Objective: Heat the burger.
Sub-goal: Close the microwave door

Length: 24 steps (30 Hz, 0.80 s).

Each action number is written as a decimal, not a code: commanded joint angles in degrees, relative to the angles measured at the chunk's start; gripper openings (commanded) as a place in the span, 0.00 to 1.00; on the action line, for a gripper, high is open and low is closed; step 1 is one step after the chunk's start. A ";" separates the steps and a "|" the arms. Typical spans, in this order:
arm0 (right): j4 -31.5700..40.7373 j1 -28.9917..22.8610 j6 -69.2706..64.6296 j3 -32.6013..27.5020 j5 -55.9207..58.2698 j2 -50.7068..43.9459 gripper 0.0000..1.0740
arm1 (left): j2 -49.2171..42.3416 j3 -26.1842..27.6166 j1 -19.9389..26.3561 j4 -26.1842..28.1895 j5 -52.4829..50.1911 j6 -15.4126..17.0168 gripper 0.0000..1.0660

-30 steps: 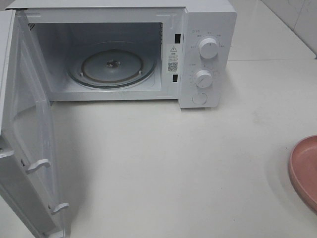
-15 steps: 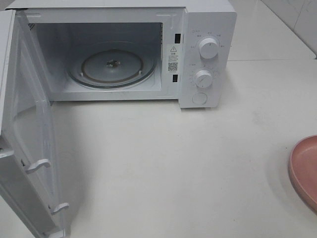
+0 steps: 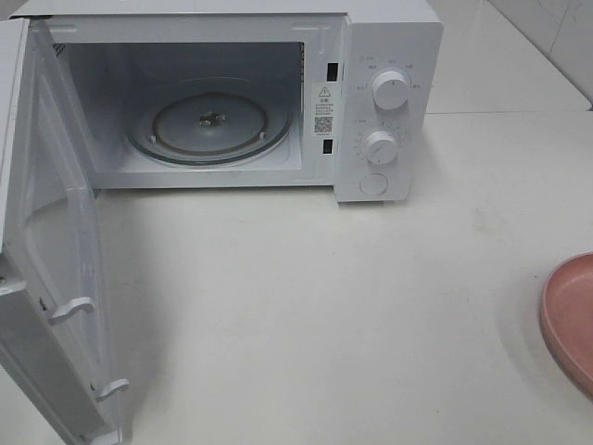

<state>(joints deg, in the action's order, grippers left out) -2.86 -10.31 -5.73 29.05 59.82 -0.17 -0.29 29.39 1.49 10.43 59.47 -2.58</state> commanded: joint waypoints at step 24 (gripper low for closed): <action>-0.23 0.40 0.52 -0.11 -0.34 -1.60 0.70 | -0.63 0.00 0.29 0.46 -0.69 0.17 0.92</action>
<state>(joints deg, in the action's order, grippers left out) -2.86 -10.31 -5.73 29.05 59.82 -0.17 -0.29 29.39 1.49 10.43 59.47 -2.58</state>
